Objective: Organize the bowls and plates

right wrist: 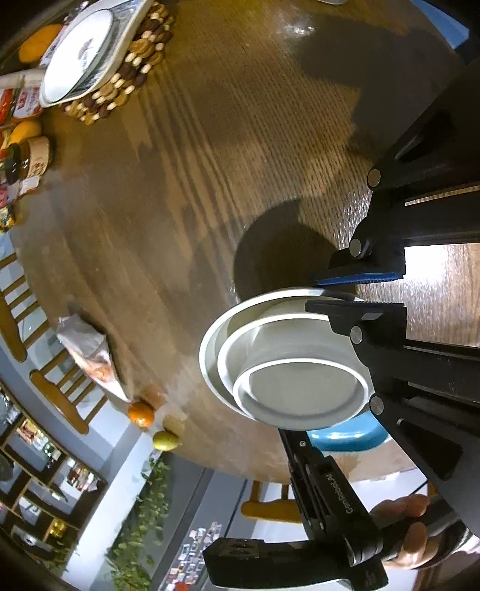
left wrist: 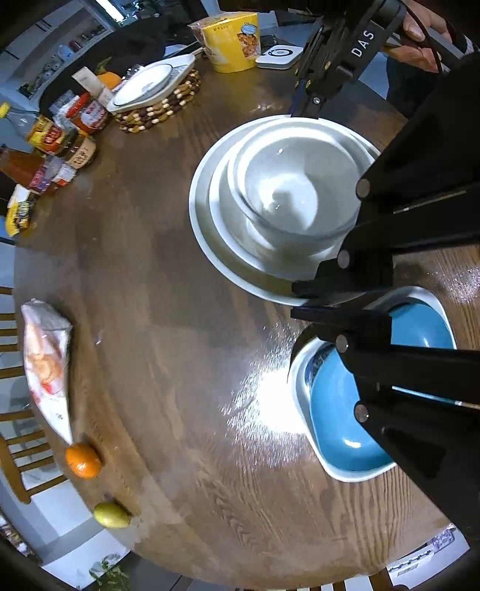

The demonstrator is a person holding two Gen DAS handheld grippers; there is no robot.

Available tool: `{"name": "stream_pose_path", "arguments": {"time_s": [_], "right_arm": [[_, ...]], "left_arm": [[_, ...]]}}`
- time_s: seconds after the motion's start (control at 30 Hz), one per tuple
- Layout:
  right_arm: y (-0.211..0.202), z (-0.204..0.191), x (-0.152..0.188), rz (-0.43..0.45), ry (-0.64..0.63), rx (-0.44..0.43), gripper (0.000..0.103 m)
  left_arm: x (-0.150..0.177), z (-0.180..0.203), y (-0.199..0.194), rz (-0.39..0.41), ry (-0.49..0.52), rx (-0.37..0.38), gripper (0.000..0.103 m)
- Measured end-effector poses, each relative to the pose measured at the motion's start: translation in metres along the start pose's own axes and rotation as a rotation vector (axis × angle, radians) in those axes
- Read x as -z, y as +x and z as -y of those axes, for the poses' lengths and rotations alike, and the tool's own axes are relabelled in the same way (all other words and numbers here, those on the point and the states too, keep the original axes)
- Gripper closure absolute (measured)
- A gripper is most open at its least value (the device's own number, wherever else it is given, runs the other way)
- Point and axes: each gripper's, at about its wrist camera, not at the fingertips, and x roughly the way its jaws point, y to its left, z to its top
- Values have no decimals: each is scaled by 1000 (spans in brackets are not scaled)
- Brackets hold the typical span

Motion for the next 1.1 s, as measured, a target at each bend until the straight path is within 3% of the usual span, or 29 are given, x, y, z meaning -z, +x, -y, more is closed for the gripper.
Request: {"name": "stream_pose_path", "arguments": {"time_s": [0.23,0.53,0.77,1.1], "right_arm": [[-8,-38,-4,5,-79,-32,92],[22,-97,5,-71,-207,-84,92],[55,-128,13,-141,-284,-78,92],[76,-134,13,-166,-317,-28,92]], "left_arm": [[12,-25,-34,70,-55,-42,102],[53,-82,-55,90,-213,-112,102],[77,-111,-47,60,-309,-136,102],[83,-124,-30,40,-361,-137,101]]}}
